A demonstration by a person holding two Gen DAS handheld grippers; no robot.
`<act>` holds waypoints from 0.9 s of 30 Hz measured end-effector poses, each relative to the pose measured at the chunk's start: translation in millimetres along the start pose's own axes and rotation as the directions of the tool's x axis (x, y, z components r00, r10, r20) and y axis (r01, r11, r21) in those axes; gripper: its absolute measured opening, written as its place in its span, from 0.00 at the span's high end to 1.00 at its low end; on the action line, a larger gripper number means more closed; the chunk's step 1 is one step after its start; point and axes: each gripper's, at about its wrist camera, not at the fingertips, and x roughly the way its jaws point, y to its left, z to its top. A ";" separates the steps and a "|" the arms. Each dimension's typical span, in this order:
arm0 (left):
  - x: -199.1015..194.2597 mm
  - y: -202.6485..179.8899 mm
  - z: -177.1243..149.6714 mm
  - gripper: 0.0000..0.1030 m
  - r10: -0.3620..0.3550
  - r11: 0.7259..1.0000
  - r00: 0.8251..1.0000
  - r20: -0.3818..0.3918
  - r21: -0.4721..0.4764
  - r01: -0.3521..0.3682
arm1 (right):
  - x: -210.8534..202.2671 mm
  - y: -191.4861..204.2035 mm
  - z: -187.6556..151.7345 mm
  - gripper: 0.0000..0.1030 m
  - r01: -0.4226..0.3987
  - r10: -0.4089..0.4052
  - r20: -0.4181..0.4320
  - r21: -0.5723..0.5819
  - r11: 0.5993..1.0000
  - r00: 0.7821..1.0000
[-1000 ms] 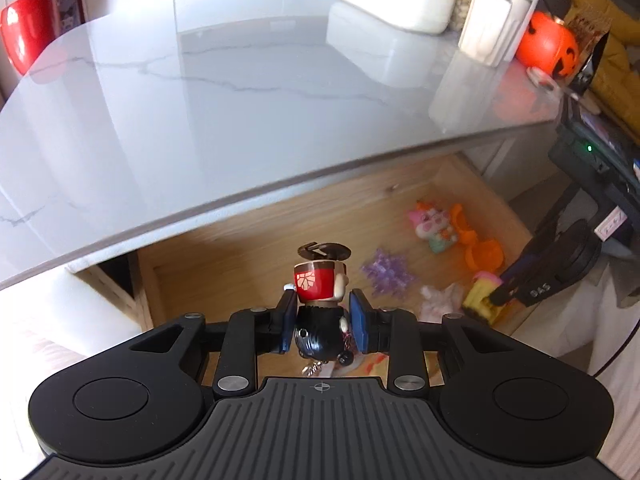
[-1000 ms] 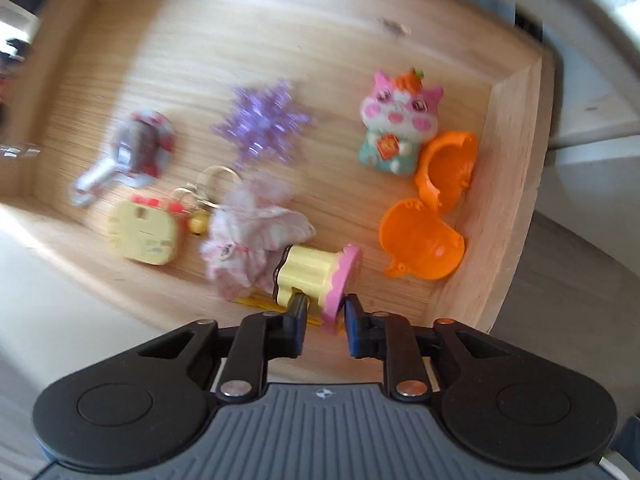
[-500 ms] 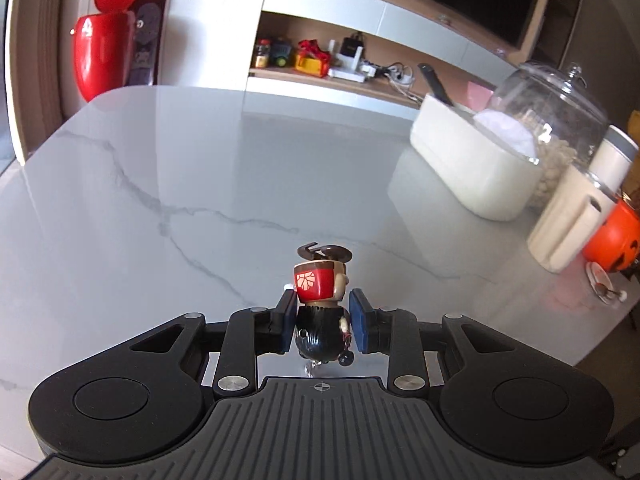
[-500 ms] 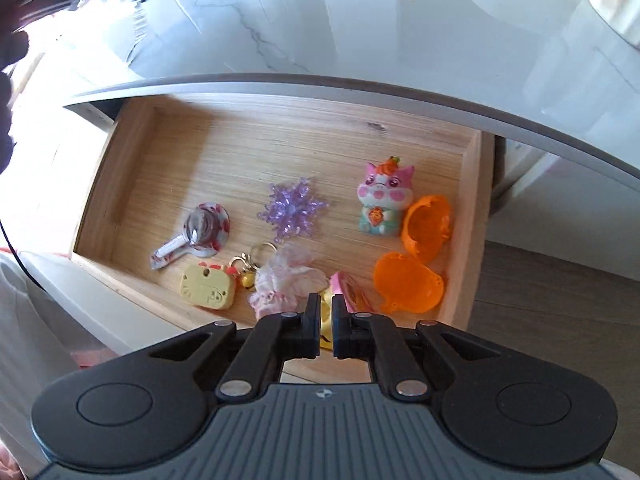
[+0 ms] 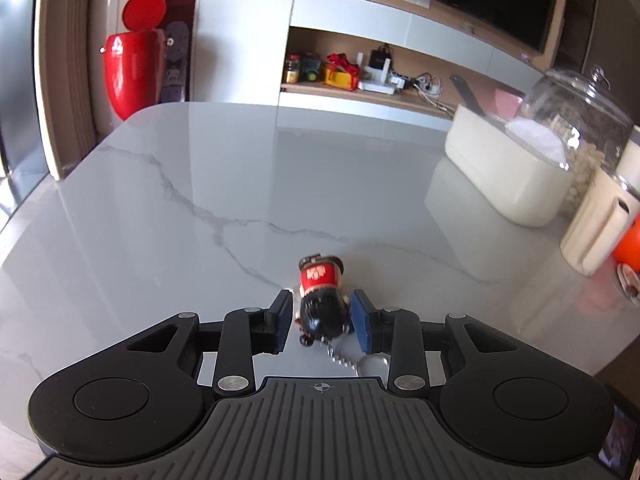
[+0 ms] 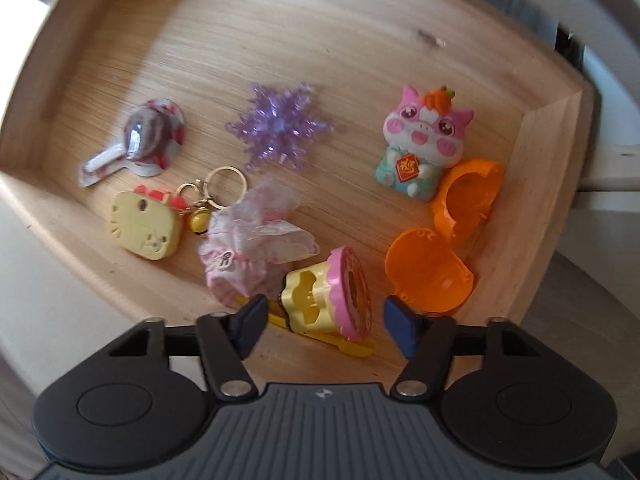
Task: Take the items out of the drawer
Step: 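Lift the doll keychain onto the countertop with the left gripper while the right gripper grasps the yellow-pink cup toy, then place the yellow-pink cup toy on the countertop with the right gripper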
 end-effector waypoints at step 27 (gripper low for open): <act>-29.5 -0.2 -38.8 0.66 -0.035 0.990 0.997 -0.076 0.133 0.045 | -187.4 4.4 67.5 0.58 0.108 -0.119 0.658 0.057 0.992 0.744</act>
